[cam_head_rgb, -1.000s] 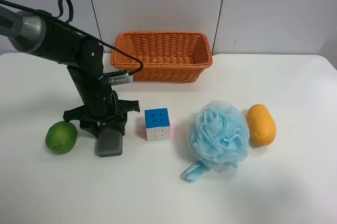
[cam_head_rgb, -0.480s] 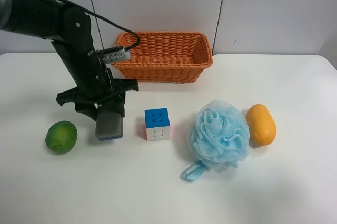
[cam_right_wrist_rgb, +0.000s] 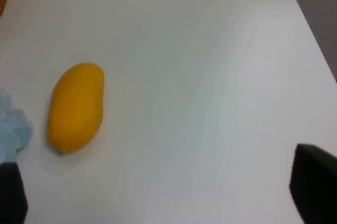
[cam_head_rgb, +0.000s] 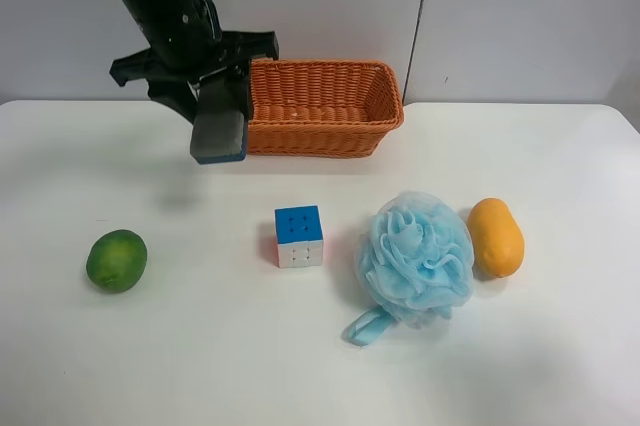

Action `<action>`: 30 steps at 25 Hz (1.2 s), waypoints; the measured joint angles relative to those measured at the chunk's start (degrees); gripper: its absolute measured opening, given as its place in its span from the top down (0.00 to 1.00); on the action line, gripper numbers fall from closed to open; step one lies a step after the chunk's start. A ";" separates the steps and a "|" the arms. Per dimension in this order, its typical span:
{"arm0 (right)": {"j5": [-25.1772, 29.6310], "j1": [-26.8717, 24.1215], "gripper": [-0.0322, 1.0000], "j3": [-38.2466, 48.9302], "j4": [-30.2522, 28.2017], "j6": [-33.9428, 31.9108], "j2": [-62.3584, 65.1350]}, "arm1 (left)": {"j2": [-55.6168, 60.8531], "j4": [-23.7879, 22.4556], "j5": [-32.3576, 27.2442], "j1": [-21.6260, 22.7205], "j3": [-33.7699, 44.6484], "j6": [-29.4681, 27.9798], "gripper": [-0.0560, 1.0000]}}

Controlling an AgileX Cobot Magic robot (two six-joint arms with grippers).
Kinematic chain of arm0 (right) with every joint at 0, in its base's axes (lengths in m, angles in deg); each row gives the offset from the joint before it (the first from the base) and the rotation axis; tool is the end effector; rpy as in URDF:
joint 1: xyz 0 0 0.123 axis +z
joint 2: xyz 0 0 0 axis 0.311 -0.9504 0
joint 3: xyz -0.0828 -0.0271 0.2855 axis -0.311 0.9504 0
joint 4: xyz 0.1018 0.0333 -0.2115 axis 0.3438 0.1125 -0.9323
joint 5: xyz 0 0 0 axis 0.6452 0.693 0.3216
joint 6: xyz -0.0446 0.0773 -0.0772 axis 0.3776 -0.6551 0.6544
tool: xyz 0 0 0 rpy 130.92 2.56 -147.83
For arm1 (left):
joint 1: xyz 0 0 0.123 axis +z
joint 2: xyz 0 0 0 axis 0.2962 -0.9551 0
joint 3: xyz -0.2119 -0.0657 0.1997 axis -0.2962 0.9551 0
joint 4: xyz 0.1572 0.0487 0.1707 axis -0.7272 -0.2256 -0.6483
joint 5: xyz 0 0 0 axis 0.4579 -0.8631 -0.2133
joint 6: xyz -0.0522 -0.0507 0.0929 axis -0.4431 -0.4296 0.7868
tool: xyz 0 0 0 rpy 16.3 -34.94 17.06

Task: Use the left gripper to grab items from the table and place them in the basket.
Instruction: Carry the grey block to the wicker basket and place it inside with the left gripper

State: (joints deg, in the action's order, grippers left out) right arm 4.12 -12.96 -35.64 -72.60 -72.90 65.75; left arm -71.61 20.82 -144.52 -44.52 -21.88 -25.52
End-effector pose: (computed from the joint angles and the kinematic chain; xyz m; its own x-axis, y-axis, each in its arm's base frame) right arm -0.0048 -0.0181 0.2537 -0.4602 -0.0452 -0.8867 0.0410 0.9966 -0.0721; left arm 0.3502 -0.1899 0.2714 -0.9580 -0.0583 -0.2808 0.0088 0.9726 -0.2322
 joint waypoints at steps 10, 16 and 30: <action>0.00 0.00 0.01 0.00 0.00 0.00 0.00 | -11.26 -0.57 -2.51 0.00 -22.77 9.20 0.43; 0.00 0.00 0.01 0.00 0.00 0.00 0.00 | -18.45 -0.57 -0.61 0.00 -32.15 16.41 0.43; 0.00 0.00 0.01 0.00 0.00 0.00 0.00 | -28.33 -0.82 15.34 0.00 -32.77 29.50 0.43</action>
State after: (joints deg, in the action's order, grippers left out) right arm 4.12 -12.96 -35.64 -72.60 -72.90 65.75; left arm -99.94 20.01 -129.18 -44.52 -54.65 3.98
